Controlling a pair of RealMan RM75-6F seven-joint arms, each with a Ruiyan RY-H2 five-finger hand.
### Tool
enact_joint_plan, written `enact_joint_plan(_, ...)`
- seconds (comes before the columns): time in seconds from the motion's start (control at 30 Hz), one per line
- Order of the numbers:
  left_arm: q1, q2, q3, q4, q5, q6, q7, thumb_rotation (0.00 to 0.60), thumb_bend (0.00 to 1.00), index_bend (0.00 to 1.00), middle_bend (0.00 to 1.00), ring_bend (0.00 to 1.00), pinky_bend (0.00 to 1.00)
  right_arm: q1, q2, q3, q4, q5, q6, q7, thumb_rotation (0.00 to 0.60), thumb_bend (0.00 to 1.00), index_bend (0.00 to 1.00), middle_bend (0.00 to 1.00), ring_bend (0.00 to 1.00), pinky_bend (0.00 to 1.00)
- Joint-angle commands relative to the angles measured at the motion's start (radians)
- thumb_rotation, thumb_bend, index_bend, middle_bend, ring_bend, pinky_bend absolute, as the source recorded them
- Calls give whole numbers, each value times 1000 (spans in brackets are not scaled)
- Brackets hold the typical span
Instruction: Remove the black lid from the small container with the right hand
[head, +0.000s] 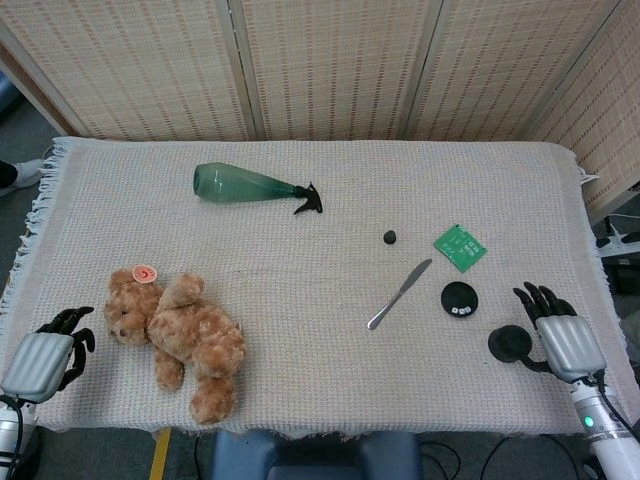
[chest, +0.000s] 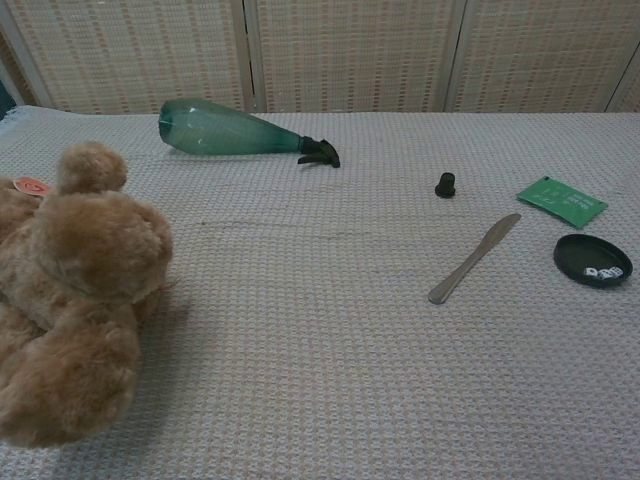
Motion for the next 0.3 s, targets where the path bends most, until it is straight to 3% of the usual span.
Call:
enact_joint_plan(0.03,-1,-1,-1,1,-2,-3,1,600,764,562,170,166,431,-85,-42,35,43,-66,171,56,600,88,0,0,0,177)
enact_joint_plan(0.3,-3,-5,0,2,-1,-5,9,600,765,562,170,167,431,-103,-71,53,76,-60,179,25,600,88,0,0,0,177)
